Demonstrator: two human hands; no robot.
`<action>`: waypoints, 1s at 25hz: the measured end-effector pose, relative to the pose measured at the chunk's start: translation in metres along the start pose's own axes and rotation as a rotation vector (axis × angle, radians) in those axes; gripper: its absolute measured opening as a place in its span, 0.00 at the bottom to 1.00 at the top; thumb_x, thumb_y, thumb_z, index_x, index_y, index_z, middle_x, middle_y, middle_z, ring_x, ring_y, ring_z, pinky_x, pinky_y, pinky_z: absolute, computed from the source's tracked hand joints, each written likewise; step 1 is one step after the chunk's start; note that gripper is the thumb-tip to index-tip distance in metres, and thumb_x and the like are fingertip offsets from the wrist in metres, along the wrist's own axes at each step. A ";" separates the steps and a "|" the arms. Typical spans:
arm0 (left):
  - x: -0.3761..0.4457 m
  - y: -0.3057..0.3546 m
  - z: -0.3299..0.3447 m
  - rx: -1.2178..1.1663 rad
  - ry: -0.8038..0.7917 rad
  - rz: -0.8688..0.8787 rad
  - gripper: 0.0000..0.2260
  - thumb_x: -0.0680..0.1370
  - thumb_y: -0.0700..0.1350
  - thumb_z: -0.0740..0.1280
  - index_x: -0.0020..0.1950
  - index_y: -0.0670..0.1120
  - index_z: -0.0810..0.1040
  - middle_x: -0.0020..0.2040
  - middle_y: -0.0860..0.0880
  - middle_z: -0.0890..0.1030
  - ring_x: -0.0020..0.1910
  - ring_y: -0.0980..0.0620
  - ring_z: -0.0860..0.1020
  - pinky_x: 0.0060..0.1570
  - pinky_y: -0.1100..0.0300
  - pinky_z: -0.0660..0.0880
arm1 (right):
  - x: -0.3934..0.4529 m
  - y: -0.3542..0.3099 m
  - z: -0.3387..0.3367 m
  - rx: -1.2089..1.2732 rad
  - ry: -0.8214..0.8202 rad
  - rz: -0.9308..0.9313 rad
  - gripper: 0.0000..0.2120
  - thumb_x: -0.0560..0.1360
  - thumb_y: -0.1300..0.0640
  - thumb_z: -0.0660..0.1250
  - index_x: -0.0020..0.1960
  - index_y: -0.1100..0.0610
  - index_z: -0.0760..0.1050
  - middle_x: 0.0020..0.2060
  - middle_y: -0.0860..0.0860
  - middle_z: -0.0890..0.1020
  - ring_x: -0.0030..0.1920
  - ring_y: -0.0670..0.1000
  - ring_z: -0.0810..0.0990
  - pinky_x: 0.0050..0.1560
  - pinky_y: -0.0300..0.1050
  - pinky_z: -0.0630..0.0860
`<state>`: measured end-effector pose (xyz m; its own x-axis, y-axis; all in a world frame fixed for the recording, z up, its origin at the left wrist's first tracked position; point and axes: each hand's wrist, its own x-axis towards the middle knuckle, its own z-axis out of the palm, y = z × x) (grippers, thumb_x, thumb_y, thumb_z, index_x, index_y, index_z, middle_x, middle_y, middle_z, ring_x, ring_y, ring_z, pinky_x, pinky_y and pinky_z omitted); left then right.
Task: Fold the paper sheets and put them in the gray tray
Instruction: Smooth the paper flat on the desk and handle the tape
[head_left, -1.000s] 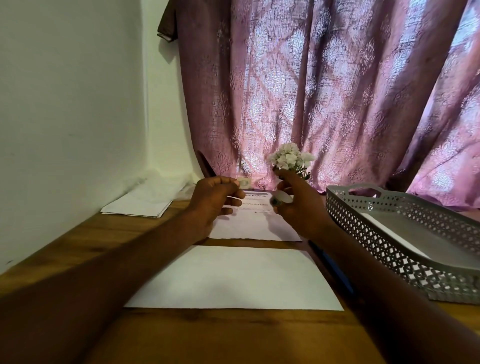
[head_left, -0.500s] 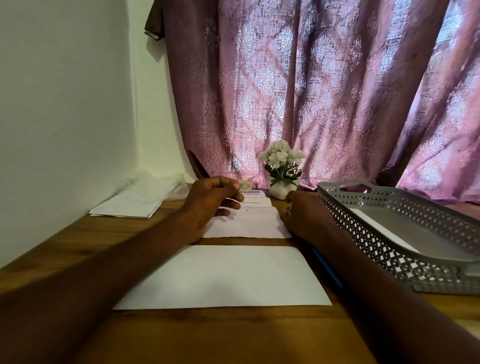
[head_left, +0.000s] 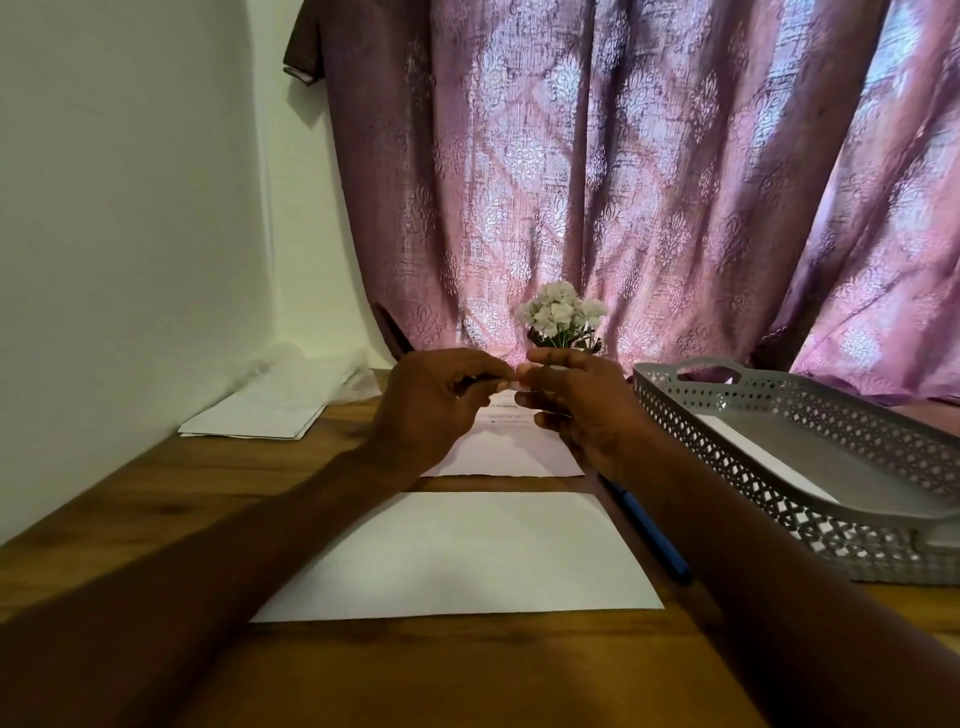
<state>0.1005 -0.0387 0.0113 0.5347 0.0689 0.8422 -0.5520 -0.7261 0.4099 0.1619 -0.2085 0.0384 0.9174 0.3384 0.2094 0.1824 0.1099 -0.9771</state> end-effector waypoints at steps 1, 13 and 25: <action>0.000 0.000 0.000 -0.002 -0.003 0.014 0.09 0.77 0.38 0.75 0.55 0.45 0.88 0.47 0.52 0.88 0.43 0.60 0.84 0.43 0.76 0.74 | 0.001 0.000 -0.001 0.056 -0.003 0.030 0.15 0.75 0.62 0.74 0.61 0.59 0.79 0.49 0.60 0.87 0.43 0.54 0.86 0.38 0.43 0.78; 0.006 -0.005 0.000 -0.269 -0.068 -0.351 0.08 0.83 0.42 0.67 0.60 0.46 0.83 0.44 0.51 0.87 0.40 0.55 0.85 0.39 0.66 0.78 | 0.008 0.008 -0.006 0.022 -0.021 -0.006 0.15 0.72 0.69 0.75 0.57 0.59 0.82 0.44 0.57 0.88 0.44 0.55 0.87 0.37 0.42 0.80; 0.005 -0.008 -0.001 -0.437 -0.108 -0.576 0.04 0.77 0.43 0.75 0.49 0.44 0.86 0.45 0.46 0.88 0.46 0.49 0.87 0.52 0.50 0.82 | 0.009 0.011 0.005 0.049 -0.020 -0.109 0.17 0.67 0.68 0.79 0.53 0.59 0.80 0.42 0.59 0.88 0.43 0.56 0.87 0.42 0.44 0.82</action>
<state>0.1069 -0.0315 0.0129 0.8649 0.2731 0.4212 -0.3572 -0.2547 0.8986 0.1706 -0.1995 0.0301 0.8858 0.3401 0.3157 0.2630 0.1924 -0.9454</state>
